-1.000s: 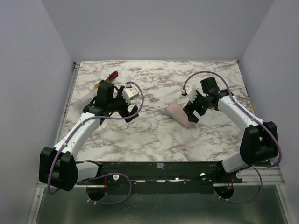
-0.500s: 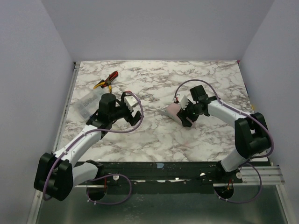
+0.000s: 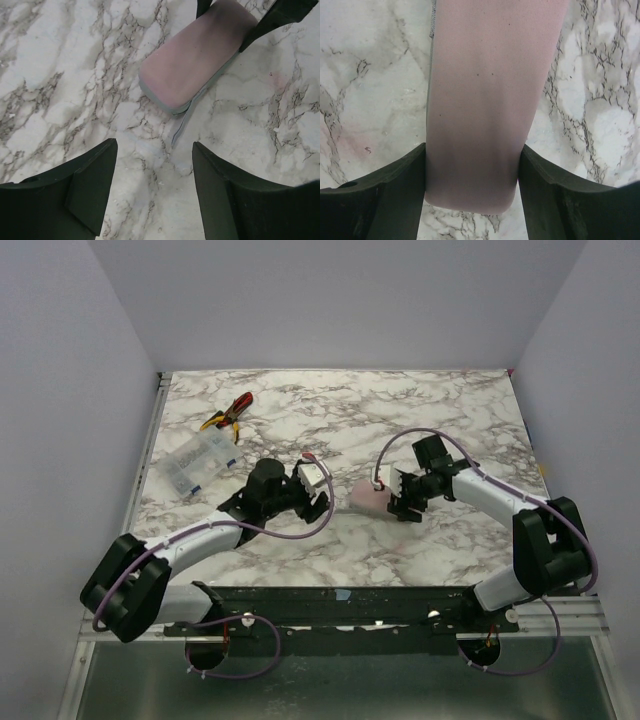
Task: Open the umbrella
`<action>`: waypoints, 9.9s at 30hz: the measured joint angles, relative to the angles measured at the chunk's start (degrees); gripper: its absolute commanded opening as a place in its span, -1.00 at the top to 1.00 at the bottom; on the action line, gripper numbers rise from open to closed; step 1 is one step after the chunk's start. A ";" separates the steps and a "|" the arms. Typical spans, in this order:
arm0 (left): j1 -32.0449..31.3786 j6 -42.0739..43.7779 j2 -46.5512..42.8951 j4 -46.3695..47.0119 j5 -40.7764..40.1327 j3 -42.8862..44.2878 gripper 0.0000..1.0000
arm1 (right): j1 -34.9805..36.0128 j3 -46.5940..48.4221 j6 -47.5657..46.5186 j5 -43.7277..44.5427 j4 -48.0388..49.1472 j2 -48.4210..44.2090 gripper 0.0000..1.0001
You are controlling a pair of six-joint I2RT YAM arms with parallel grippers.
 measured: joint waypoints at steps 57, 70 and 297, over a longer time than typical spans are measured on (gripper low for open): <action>-11.15 -0.68 19.45 13.90 -6.58 -2.89 0.06 | -0.04 -5.88 -12.02 -5.51 -1.60 -5.62 0.00; -13.11 -8.74 23.28 13.68 -10.60 1.57 0.63 | -0.20 -5.97 -7.74 -5.42 -1.44 -5.62 0.07; -11.74 -23.02 33.44 8.17 -4.72 16.96 1.00 | -3.52 5.31 61.09 -0.28 3.52 5.01 0.07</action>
